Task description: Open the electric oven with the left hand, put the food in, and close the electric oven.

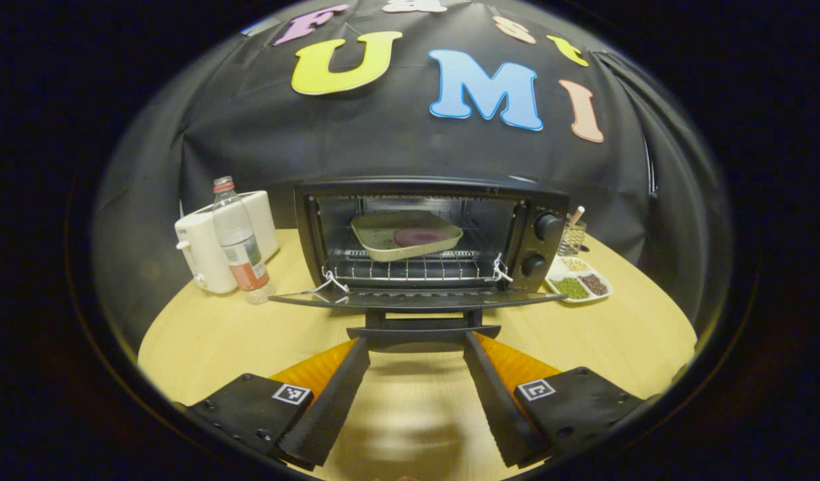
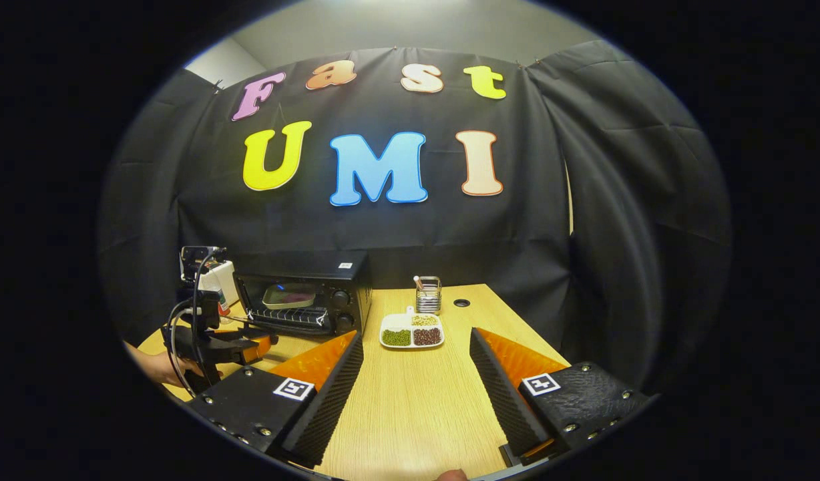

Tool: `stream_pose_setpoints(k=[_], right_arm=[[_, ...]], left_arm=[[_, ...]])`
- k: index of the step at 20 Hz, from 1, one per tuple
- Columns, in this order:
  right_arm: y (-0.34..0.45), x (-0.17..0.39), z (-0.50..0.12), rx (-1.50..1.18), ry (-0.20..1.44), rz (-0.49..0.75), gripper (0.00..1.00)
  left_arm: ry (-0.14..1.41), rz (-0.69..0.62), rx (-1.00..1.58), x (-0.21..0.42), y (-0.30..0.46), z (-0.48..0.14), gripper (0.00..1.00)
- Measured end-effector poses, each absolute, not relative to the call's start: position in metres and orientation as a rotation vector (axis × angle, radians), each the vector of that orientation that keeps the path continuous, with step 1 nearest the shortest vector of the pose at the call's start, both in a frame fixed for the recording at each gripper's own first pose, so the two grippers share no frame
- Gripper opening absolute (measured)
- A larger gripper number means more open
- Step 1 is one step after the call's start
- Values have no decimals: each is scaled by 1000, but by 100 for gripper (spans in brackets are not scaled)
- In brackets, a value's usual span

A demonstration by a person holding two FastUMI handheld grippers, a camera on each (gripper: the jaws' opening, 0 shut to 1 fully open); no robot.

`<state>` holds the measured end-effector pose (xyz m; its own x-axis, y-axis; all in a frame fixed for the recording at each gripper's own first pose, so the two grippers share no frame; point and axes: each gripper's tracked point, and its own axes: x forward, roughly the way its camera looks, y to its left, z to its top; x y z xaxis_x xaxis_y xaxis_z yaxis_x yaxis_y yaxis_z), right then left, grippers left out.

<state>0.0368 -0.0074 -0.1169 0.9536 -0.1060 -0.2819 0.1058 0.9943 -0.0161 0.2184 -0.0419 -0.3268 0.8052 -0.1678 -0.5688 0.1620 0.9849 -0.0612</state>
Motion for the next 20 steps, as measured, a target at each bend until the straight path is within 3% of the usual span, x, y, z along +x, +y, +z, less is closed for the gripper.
stream_pose_setpoints(k=[6,12,14,15,16,17,20], right_arm=[[-6,42,-122,-6,304,-108,98],[-4,46,-126,4,316,-107,98],[-5,47,-126,3,322,-109,98],[-6,46,-125,8,320,-106,98],[-6,46,-123,16,312,-99,98],[-7,46,-120,20,305,-91,98],[-15,48,-106,20,267,-58,98]], left_arm=[[531,-188,3,244,-44,-298,100],[473,-209,17,288,-51,-274,96],[441,-209,25,298,-53,-259,100],[419,-208,24,299,-55,-248,97],[398,-207,20,297,-59,-237,100],[379,-204,13,292,-61,-225,93],[307,-187,-1,263,-67,-180,96]])
